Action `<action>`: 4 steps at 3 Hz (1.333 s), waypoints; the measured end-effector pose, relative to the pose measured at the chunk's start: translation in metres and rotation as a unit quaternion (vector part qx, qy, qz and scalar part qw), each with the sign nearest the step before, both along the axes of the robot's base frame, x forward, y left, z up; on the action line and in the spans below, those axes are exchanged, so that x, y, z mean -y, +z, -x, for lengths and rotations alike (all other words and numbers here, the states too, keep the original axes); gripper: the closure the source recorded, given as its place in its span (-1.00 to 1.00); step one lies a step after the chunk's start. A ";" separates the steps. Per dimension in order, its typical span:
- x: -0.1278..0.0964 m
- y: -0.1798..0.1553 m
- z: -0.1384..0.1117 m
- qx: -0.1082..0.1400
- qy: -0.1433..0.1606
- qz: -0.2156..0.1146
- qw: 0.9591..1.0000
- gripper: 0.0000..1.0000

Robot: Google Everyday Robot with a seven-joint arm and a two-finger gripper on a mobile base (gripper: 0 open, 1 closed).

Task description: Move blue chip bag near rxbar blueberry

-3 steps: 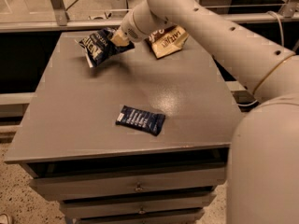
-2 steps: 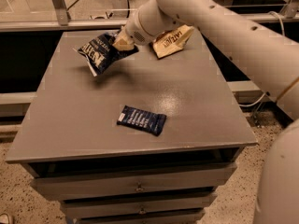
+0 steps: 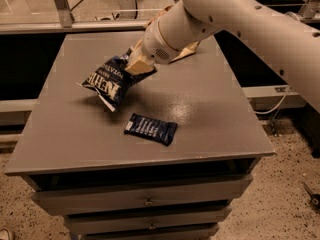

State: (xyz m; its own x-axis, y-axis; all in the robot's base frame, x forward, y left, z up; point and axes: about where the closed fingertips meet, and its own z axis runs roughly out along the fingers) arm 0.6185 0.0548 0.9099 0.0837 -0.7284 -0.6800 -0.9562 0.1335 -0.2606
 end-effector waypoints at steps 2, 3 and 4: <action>0.019 -0.032 0.052 -0.048 0.036 0.036 0.998 0.30; 0.027 -0.048 0.053 -0.054 0.028 0.046 0.997 -0.32; 0.059 -0.045 0.048 -0.044 0.002 0.070 0.997 -0.93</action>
Offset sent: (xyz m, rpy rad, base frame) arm -0.0673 -0.0360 -0.0568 -0.1062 0.1368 0.0617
